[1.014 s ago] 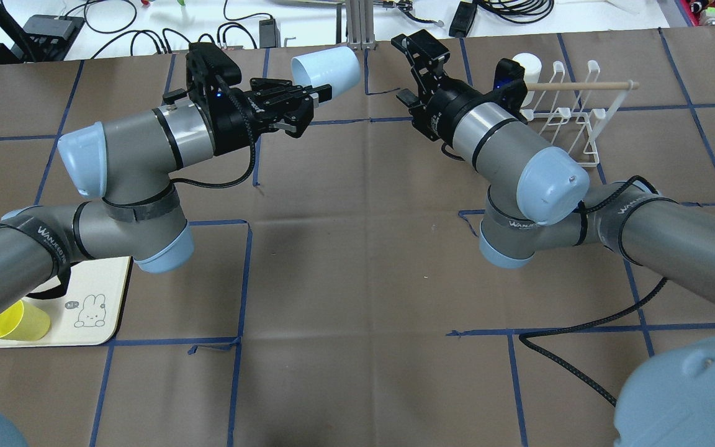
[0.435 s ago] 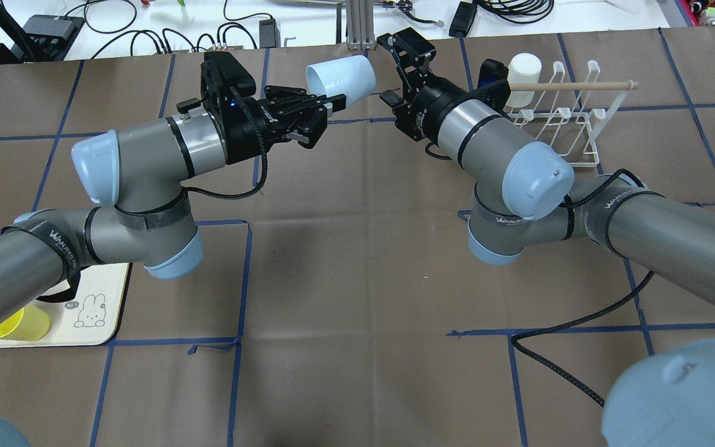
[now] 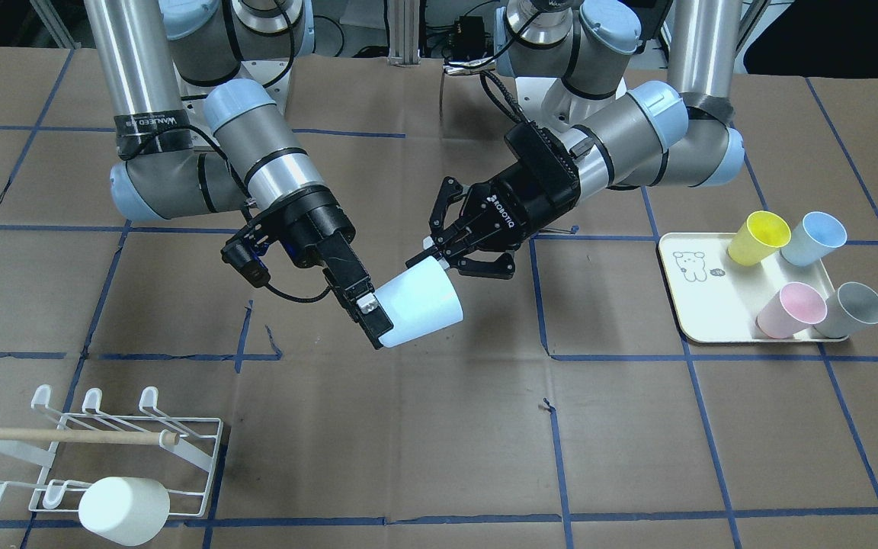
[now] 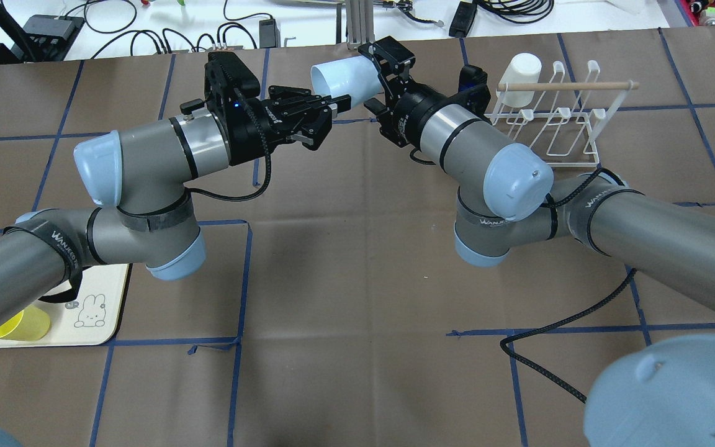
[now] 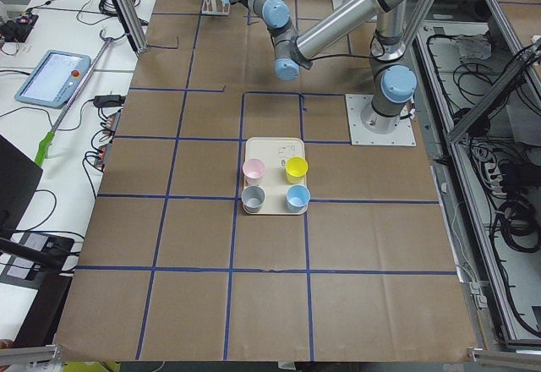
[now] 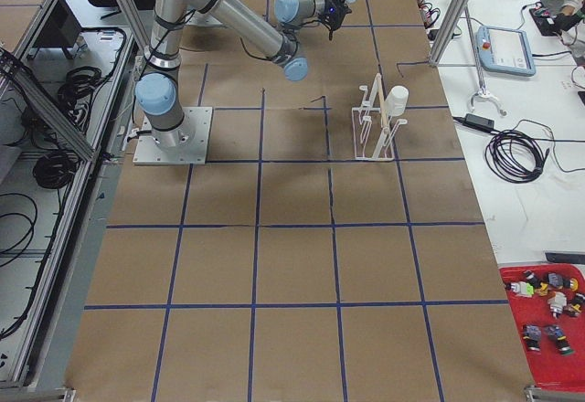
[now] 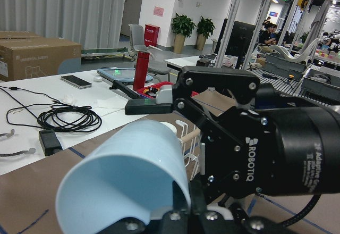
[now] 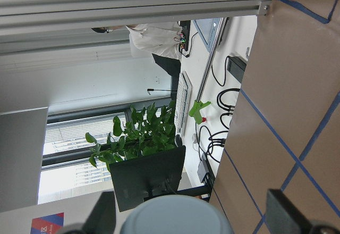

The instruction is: Transfer IKEA cup to right arm and place on rack

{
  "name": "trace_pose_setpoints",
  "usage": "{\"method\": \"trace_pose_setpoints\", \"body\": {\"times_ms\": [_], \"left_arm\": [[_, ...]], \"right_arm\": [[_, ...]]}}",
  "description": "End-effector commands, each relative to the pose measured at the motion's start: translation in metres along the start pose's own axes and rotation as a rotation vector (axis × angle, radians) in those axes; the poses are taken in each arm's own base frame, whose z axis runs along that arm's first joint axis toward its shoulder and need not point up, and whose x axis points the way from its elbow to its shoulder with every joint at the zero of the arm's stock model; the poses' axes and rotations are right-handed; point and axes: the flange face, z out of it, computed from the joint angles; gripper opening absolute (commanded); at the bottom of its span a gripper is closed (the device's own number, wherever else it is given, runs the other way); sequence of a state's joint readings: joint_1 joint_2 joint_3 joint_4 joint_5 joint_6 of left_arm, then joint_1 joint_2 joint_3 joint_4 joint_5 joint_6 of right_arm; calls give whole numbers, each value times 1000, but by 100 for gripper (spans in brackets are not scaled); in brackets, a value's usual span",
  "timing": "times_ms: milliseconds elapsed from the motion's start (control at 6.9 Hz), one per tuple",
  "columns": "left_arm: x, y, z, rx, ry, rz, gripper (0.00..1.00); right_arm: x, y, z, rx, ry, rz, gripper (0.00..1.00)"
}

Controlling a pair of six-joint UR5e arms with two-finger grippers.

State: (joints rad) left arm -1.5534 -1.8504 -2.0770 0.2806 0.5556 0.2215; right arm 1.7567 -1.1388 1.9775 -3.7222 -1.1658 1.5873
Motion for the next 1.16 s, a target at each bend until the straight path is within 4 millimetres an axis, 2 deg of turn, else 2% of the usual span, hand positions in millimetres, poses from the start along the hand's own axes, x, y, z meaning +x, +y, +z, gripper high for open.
{"method": "trace_pose_setpoints", "body": {"times_ms": [0,435,870,1014], "left_arm": [[1,-1,-1,1,-3,-7,9],[0,-2,-1,0,-12,-7,11],[1,-3,-1,2,-12,-6,11],[1,-3,-1,1,-14,-24,11]], "right_arm": [[-6,3,1,-6,-9,48,99],[-11,13,4,-23,-17,48,99],[-17,14,6,-27,-29,71,96],[-16,14,6,-30,-27,70,86]]}}
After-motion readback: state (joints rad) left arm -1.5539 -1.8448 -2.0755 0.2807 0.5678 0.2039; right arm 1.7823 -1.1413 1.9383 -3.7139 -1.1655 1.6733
